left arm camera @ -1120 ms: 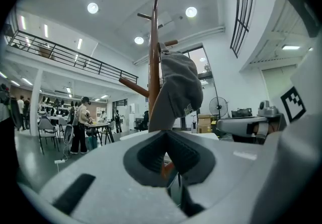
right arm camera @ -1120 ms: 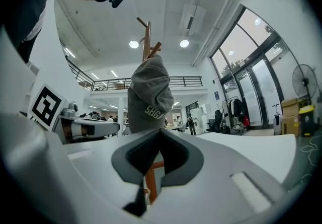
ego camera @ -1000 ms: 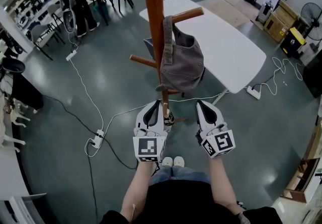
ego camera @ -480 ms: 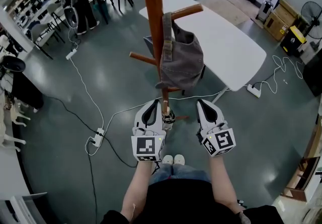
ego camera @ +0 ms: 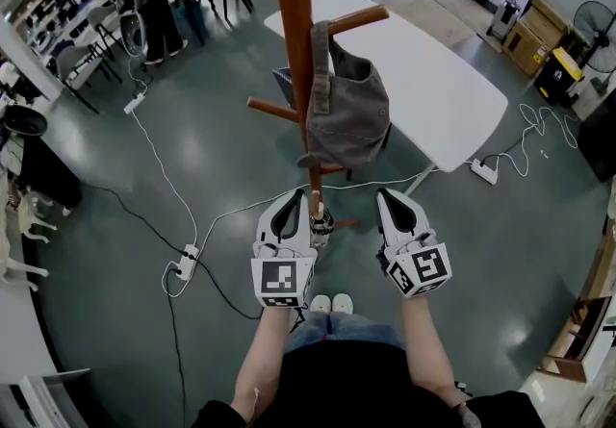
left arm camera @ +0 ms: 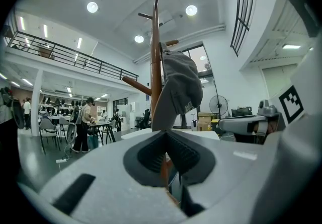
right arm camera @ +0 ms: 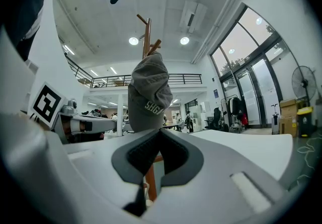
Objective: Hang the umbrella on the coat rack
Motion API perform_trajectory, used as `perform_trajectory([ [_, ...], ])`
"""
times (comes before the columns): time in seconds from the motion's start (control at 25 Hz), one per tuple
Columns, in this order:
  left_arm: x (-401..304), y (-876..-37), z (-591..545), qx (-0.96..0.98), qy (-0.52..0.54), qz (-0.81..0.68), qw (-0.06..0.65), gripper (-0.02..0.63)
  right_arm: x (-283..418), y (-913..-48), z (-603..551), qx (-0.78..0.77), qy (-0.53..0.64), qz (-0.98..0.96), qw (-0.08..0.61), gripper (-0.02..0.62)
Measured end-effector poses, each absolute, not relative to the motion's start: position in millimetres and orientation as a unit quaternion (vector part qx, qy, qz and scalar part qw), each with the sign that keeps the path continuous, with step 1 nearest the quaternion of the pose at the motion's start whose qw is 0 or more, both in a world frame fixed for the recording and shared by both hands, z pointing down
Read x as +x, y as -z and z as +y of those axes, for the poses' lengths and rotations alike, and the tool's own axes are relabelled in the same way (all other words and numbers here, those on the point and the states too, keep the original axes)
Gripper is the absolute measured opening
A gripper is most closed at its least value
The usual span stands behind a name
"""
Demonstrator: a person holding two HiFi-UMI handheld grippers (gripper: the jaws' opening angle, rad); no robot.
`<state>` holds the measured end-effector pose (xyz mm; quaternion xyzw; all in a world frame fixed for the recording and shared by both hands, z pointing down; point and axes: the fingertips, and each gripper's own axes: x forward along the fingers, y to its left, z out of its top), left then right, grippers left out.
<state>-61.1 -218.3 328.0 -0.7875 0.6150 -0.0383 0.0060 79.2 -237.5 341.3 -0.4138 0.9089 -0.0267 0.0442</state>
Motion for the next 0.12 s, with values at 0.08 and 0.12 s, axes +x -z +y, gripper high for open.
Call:
perform_trajectory([
  [0.08, -62.5, -327.1, -219.3, -0.787, 0.039, 0.616, 0.007, 0.008, 77.8, -340.5, -238.2, -0.413, 0.027, 0.909, 0.044, 0.012],
  [0.12, -63.1, -326.7, -219.7, -0.787, 0.039, 0.616, 0.007, 0.008, 77.1, -340.0, -238.5, -0.412, 0.026, 0.91, 0.044, 0.011],
])
